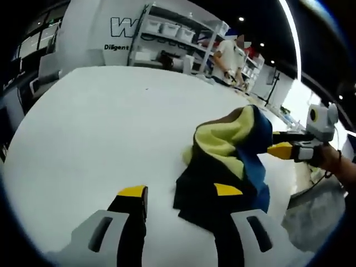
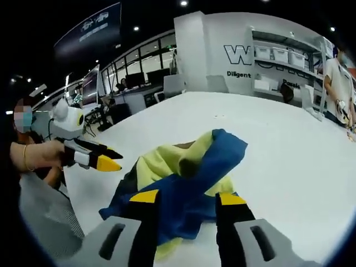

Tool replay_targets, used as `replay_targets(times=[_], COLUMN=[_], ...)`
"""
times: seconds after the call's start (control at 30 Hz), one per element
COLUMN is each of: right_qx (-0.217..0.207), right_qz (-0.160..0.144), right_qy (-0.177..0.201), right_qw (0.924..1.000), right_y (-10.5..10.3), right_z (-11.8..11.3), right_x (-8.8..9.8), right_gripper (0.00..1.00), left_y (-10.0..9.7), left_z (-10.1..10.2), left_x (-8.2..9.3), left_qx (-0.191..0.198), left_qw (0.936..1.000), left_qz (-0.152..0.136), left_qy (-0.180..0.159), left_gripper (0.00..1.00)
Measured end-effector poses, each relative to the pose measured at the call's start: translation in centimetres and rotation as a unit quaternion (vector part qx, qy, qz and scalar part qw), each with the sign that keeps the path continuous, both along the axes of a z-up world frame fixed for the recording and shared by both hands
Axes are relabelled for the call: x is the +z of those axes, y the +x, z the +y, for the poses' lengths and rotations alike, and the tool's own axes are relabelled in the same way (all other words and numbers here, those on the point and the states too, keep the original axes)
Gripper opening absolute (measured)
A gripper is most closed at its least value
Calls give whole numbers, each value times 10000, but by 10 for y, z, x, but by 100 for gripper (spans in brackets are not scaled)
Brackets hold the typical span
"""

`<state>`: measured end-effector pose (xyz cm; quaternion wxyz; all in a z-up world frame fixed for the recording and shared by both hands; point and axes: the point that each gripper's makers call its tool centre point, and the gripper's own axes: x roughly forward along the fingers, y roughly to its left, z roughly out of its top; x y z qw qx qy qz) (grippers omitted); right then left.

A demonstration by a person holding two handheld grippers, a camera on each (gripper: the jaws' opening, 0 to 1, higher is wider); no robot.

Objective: Fold the garment on the visible template until the final outline fits inside the template.

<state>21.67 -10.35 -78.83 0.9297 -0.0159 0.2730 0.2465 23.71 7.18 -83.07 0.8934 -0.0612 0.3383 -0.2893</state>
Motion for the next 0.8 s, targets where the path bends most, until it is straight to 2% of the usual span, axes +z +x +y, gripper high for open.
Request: replay_targets(times=[0.07, 0.13, 0.2, 0.23, 0.3, 0.4, 0.43, 0.47, 0.53, 0.7, 0.8], right_qx=[-24, 12, 92, 112, 121, 139, 149, 129, 135, 157, 136], right_qz=[17, -11, -6, 20, 131, 142, 133, 128, 105, 68, 13], right_qy=[55, 27, -13, -8, 77, 101, 106, 112, 91, 150, 118], right_qw=[10000, 10000, 10000, 9999, 9998, 9998, 9997, 9998, 9998, 9997, 9998], right_y=[2, 3, 3, 3, 2, 3, 4, 4, 6, 9, 10], right_z=[0, 0, 1, 1, 4, 6, 6, 6, 6, 5, 3], right_x=[0, -2, -4, -5, -8, -9, -9, -9, -9, -7, -5], right_gripper=[32, 29, 22, 19, 12, 5, 5, 5, 4, 0, 0], left_y=[2, 4, 5, 1, 4, 1, 3, 2, 3, 3, 4], left_z=[-2, -6, -9, -12, -12, -15, -17, -19, -24, -24, -21], left_x=[-3, -6, -9, -13, -15, -26, -25, -26, -26, -26, -27], left_qx=[55, 40, 33, 105, 143, 139, 105, 71, 47, 74, 91], left_qw=[10000, 9999, 9997, 9986, 9986, 9976, 9978, 9970, 9966, 9969, 9974], left_qz=[42, 74, 169, 437, 406, 629, 570, 656, 649, 622, 589], left_qy=[-24, -102, -169, -281, -302, -253, -328, -414, -513, -477, -400], left_gripper=[44, 40, 35, 34, 33, 26, 23, 21, 20, 15, 7])
